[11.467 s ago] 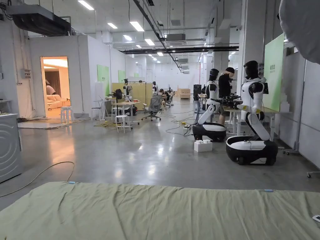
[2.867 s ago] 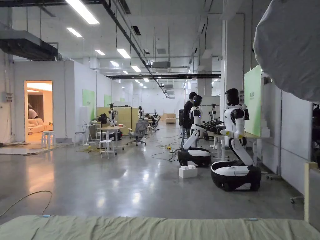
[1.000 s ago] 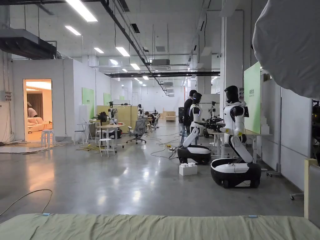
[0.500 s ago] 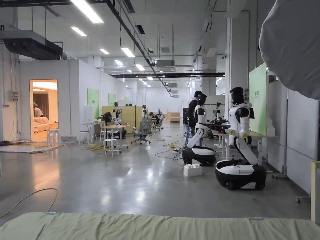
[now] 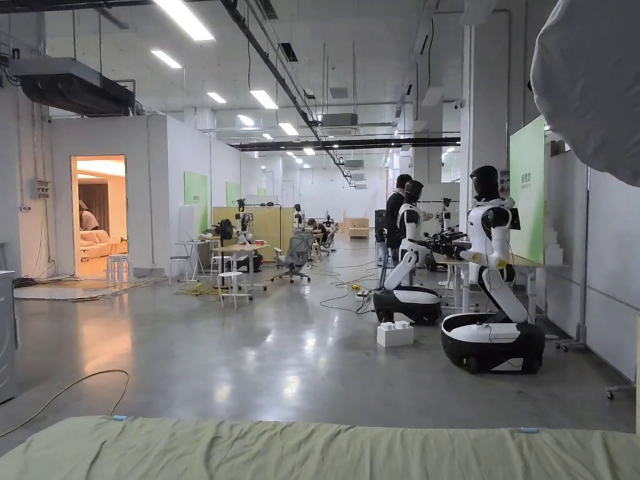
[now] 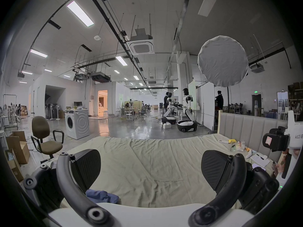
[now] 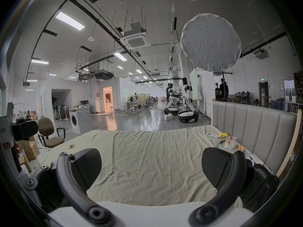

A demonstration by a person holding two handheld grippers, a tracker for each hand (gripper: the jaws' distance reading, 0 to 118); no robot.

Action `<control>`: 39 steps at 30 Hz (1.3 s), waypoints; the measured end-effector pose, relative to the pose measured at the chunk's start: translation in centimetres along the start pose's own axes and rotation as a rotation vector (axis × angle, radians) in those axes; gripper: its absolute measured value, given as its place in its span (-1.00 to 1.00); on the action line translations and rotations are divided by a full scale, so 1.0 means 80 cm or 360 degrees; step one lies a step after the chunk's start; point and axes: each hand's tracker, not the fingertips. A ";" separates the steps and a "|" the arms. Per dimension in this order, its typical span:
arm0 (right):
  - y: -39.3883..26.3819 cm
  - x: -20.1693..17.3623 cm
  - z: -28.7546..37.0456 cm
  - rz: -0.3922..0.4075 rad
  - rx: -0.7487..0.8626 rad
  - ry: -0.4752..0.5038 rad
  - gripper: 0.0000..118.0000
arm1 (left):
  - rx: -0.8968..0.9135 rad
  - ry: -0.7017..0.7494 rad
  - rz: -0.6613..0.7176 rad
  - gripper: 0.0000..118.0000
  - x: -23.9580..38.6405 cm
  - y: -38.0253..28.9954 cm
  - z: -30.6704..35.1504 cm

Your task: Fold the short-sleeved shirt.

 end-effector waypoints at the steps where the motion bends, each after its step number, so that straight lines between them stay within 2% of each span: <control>1: -0.001 0.000 0.000 -0.0008 -0.0004 0.0006 1.00 | -0.0006 -0.0002 0.0008 1.00 0.000 0.000 0.000; 10: -0.010 -0.005 -0.002 -0.0044 -0.0041 0.0064 1.00 | -0.0005 -0.0081 0.0128 1.00 -0.004 0.009 0.001; 16: -0.009 -0.007 -0.004 -0.0027 -0.0045 0.0061 1.00 | 0.0005 -0.0065 0.0101 1.00 -0.001 0.013 0.002; 21: -0.012 -0.007 -0.006 -0.0112 -0.0062 0.0107 1.00 | -0.0012 -0.0075 0.0103 1.00 0.001 0.011 0.001; 28: -0.015 -0.004 -0.006 -0.0153 -0.0070 0.0099 1.00 | -0.0003 -0.0102 0.0028 1.00 0.006 0.007 0.002; 35: 0.008 -0.001 0.001 -0.0359 -0.0080 0.0154 1.00 | -0.0008 -0.0133 0.0035 1.00 0.006 0.015 0.000; 37: 0.018 -0.004 -0.001 -0.0479 -0.0119 0.0096 1.00 | -0.0004 -0.0130 0.0051 1.00 0.006 0.018 0.000; 39: 0.027 -0.011 -0.001 -0.0565 -0.0179 -0.0025 1.00 | -0.0008 -0.0149 0.0068 1.00 0.005 0.021 0.000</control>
